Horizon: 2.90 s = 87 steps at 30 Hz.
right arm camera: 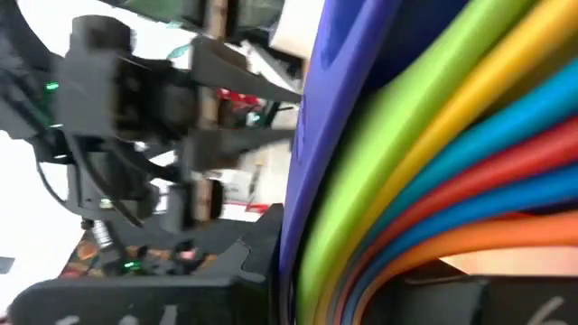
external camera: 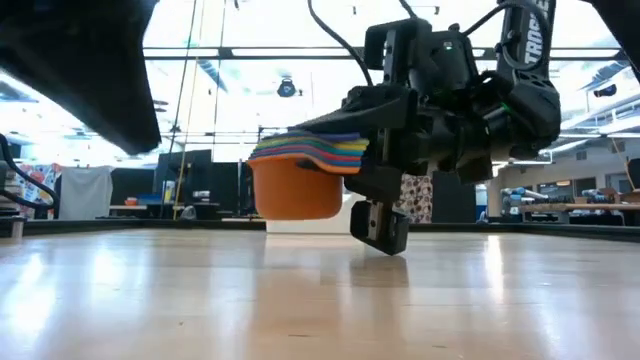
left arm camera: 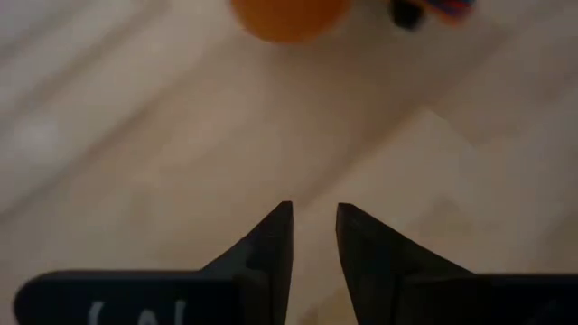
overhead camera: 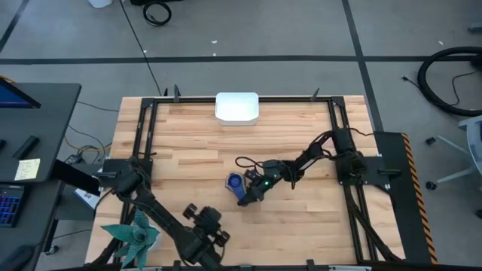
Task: Nest measuring cups in basket
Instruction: Put the stacked measuring cups into the white bin
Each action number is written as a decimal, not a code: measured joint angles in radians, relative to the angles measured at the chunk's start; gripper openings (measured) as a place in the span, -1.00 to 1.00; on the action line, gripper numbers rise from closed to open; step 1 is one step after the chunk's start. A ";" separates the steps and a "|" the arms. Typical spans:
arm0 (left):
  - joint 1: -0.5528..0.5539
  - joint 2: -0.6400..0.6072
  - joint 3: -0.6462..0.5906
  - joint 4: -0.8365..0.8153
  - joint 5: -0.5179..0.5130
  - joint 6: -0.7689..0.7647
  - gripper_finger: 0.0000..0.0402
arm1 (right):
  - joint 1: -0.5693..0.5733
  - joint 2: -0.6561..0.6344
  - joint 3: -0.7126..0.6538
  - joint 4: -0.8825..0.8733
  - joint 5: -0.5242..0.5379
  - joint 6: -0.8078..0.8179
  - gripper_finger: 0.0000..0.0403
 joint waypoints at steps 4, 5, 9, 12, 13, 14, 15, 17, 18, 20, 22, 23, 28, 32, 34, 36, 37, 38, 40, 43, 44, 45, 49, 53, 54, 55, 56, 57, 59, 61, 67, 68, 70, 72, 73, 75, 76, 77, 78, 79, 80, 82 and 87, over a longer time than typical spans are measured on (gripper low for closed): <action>-0.008 -0.036 0.000 -0.134 -0.038 -0.087 -0.53 | -0.040 -0.087 -0.002 -0.213 0.004 -0.076 -0.54; -0.008 -0.044 0.000 -0.157 -0.039 -0.093 -0.53 | -0.053 -0.113 -0.002 -0.267 0.005 -0.097 -0.54; -0.005 -0.060 0.000 -0.183 -0.042 -0.103 -0.53 | -0.122 -0.214 -0.002 -0.429 -0.038 -0.148 -0.54; -0.005 -0.060 0.000 -0.190 -0.041 -0.113 -0.53 | -0.186 -0.281 -0.002 -0.488 -0.095 -0.160 -0.54; -0.004 -0.060 0.000 -0.190 -0.041 -0.118 -0.53 | -0.207 -0.305 -0.001 -0.498 -0.115 -0.166 -0.54; -0.002 -0.060 0.000 -0.190 -0.041 -0.128 -0.53 | -0.231 -0.327 0.000 -0.509 -0.133 -0.174 -0.54; 0.000 -0.060 0.000 -0.192 -0.042 -0.136 -0.53 | -0.255 -0.348 0.000 -0.518 -0.156 -0.180 -0.54; 0.005 -0.060 0.000 -0.206 -0.045 -0.137 -0.53 | -0.302 -0.382 0.001 -0.526 -0.190 -0.189 -0.54; 0.009 -0.060 0.000 -0.220 -0.048 -0.141 -0.53 | -0.325 -0.397 0.004 -0.532 -0.203 -0.190 -0.54; 0.015 -0.060 0.000 -0.253 -0.050 -0.156 -0.53 | -0.366 -0.415 0.040 -0.582 -0.224 -0.203 -0.54; 0.023 -0.060 0.000 -0.282 -0.051 -0.162 -0.53 | -0.398 -0.419 0.106 -0.680 -0.227 -0.262 -0.54; 0.027 -0.060 0.000 -0.299 -0.053 -0.162 -0.53 | -0.410 -0.417 0.147 -0.738 -0.226 -0.302 -0.54; 0.049 -0.103 0.000 -0.303 -0.101 -0.061 -0.55 | -0.463 -0.416 0.366 -1.032 -0.126 -0.488 -0.54; 0.057 -0.164 -0.032 -0.302 -0.160 -0.038 -0.62 | -0.524 -0.417 0.476 -1.138 -0.098 -0.512 -0.54; 0.050 -0.212 -0.077 -0.302 -0.169 -0.063 -0.68 | -0.553 -0.418 0.501 -1.159 -0.108 -0.516 -0.54; 0.044 -0.254 -0.124 -0.303 -0.168 -0.088 -0.73 | -0.583 -0.417 0.520 -1.180 -0.145 -0.520 -0.54; 0.042 -0.277 -0.145 -0.301 -0.168 -0.103 -0.75 | -0.596 -0.417 0.529 -1.186 -0.149 -0.520 -0.54; 0.041 -0.300 -0.166 -0.301 -0.168 -0.114 -0.78 | -0.609 -0.417 0.536 -1.191 -0.150 -0.524 -0.54; 0.047 -0.348 -0.198 -0.302 -0.169 -0.115 -0.81 | -0.637 -0.417 0.541 -1.210 -0.165 -0.538 -0.54; 0.069 -0.407 -0.232 -0.302 -0.169 -0.108 -0.86 | -0.674 -0.417 0.541 -1.216 -0.201 -0.544 -0.54; 0.080 -0.426 -0.238 -0.300 -0.169 -0.101 -0.87 | -0.686 -0.417 0.541 -1.212 -0.213 -0.547 -0.54; 0.091 -0.444 -0.243 -0.302 -0.169 -0.089 -0.89 | -0.697 -0.417 0.541 -1.211 -0.232 -0.555 -0.54; 0.154 -0.496 -0.243 -0.301 -0.183 -0.027 -0.96 | -0.729 -0.417 0.541 -1.210 -0.313 -0.595 -0.54; 0.230 -0.539 -0.243 -0.301 -0.199 0.036 -0.97 | -0.756 -0.393 0.542 -1.195 -0.352 -0.608 -0.54; 0.250 -0.549 -0.243 -0.301 -0.199 0.050 -0.97 | -0.761 -0.377 0.542 -1.187 -0.374 -0.608 -0.54; 0.271 -0.556 -0.243 -0.302 -0.200 0.064 -0.97 | -0.763 -0.361 0.543 -1.170 -0.390 -0.607 -0.54; 0.289 -0.565 -0.243 -0.302 -0.199 0.071 -0.98 | -0.767 -0.343 0.544 -1.164 -0.403 -0.604 -0.54; 0.305 -0.573 -0.243 -0.301 -0.198 0.082 -0.98 | -0.771 -0.319 0.552 -1.162 -0.429 -0.604 -0.54; 0.338 -0.586 -0.243 -0.296 -0.193 0.121 -0.98 | -0.777 -0.266 0.591 -1.160 -0.449 -0.605 -0.54; 0.365 -0.595 -0.243 -0.292 -0.183 0.150 -0.98 | -0.788 -0.212 0.647 -1.159 -0.480 -0.606 -0.54; 0.427 -0.606 -0.243 -0.256 -0.131 0.242 -0.98 | -0.820 -0.041 0.885 -1.233 -0.600 -0.607 -0.54; 0.436 -0.609 -0.243 -0.253 -0.125 0.253 -0.98 | -0.824 -0.014 0.930 -1.255 -0.631 -0.612 -0.54; 0.451 -0.610 -0.243 -0.239 -0.118 0.281 -0.98 | -0.832 0.039 1.019 -1.289 -0.685 -0.632 -0.54; 0.463 -0.609 -0.243 -0.223 -0.118 0.297 -0.98 | -0.837 0.083 1.104 -1.325 -0.742 -0.640 -0.54; 0.469 -0.609 -0.243 -0.223 -0.118 0.306 -0.98 | -0.839 0.103 1.144 -1.340 -0.772 -0.642 -0.54; 0.477 -0.609 -0.243 -0.222 -0.118 0.317 -0.98 | -0.844 0.137 1.206 -1.388 -0.823 -0.649 -0.54; 0.480 -0.609 -0.242 -0.220 -0.118 0.318 -0.98 | -0.845 0.149 1.230 -1.406 -0.838 -0.659 -0.54; 0.484 -0.609 -0.242 -0.220 -0.118 0.319 -0.98 | -0.848 0.158 1.249 -1.426 -0.849 -0.668 -0.54; 0.484 -0.609 -0.242 -0.220 -0.118 0.320 -0.99 | -0.852 0.162 1.262 -1.443 -0.856 -0.684 -0.54; 0.486 -0.609 -0.242 -0.220 -0.118 0.320 -0.99 | -0.857 0.164 1.272 -1.458 -0.858 -0.696 -0.54; 0.488 -0.609 -0.242 -0.220 -0.118 0.320 -0.99 | -0.864 0.164 1.278 -1.464 -0.866 -0.708 -0.54; 0.488 -0.608 -0.242 -0.220 -0.118 0.320 -0.99 | -0.880 0.164 1.279 -1.487 -0.876 -0.719 -0.54; 0.488 -0.608 -0.242 -0.220 -0.118 0.320 -0.99 | -0.931 0.164 1.279 -1.586 -0.861 -0.784 -0.54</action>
